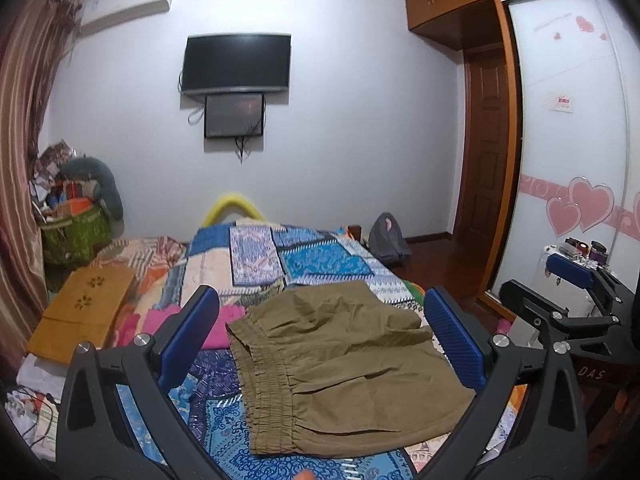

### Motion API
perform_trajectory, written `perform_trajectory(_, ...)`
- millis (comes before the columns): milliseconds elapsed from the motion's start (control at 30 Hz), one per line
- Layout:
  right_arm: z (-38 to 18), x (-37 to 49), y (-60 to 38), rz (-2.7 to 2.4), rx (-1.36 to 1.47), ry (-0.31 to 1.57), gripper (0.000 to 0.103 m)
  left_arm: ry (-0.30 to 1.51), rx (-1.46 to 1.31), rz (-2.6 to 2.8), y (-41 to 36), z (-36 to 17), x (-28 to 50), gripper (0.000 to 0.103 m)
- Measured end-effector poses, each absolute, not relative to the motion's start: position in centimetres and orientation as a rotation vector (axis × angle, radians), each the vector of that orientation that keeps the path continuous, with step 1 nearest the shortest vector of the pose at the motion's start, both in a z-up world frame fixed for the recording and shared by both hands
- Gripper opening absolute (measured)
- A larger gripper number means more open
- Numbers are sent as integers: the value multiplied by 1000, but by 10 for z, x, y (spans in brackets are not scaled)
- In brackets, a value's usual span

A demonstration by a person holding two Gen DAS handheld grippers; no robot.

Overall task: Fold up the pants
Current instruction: 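Lower both grippers onto the olive pants' waistband and leg hem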

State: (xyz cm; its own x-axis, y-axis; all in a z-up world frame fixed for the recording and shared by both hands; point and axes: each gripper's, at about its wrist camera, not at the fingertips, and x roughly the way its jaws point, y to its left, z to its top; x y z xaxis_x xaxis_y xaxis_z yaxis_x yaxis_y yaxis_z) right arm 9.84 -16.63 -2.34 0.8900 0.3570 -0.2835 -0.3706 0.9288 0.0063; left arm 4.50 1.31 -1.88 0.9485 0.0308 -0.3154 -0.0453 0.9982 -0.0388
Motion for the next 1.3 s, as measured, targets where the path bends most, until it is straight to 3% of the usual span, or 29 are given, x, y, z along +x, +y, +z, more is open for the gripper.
perform_trajectory(500,-45,192,-172,347,-96,360,103,504,-58,116,99,-52,184,103)
perform_trajectory(833,-69,272,-159,356,-182,439,102,700,-67,178,156,-140,292,103)
perform_trajectory(1033,-99,330,-155,401,-222,534,92,779,-28,232,175,-193,331,103)
perform_trajectory(1167,-122,365,-148,423,-278,590,92,851,13,239,186,-227,357,87)
perform_trajectory(1300,-141,392,-140,469,-334,654,91,919,-21,200,196,-251,371,86)
